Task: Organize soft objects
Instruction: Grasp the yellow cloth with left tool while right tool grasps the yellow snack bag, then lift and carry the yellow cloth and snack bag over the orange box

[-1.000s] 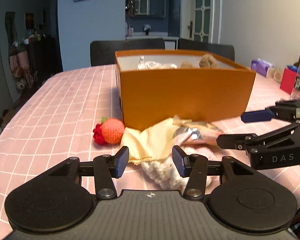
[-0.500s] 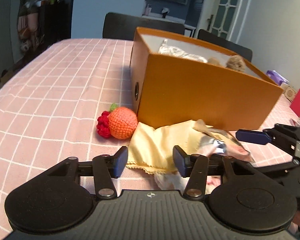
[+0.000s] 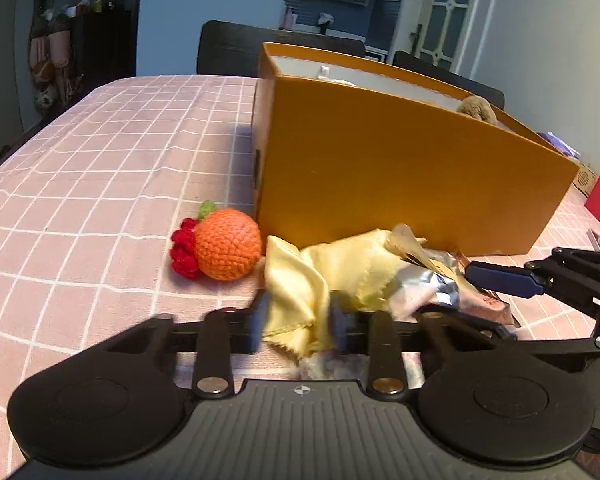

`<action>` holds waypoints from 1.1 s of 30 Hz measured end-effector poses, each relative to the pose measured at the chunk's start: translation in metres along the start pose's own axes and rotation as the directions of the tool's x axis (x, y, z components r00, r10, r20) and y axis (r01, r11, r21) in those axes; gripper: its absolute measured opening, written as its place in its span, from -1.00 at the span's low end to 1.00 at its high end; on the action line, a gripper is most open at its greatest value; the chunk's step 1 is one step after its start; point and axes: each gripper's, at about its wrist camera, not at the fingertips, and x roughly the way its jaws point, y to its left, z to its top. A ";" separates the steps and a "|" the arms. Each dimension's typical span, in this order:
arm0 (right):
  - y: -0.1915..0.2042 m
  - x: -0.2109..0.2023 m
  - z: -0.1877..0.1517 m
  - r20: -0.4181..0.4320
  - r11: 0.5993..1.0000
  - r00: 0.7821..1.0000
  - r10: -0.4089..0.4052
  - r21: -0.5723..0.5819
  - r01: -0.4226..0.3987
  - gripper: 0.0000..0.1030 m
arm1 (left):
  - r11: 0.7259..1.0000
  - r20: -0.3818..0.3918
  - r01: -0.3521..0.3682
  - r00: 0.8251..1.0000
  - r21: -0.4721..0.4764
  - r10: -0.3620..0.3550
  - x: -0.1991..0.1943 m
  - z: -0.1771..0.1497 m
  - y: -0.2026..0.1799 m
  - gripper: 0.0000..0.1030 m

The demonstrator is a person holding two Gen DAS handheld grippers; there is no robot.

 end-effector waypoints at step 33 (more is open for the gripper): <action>-0.044 -0.107 -0.008 0.073 0.987 0.994 -0.083 0.144 0.072 -0.80 | 0.997 0.244 0.030 0.969 0.075 -0.048 -0.097 0.014 -0.030 -0.91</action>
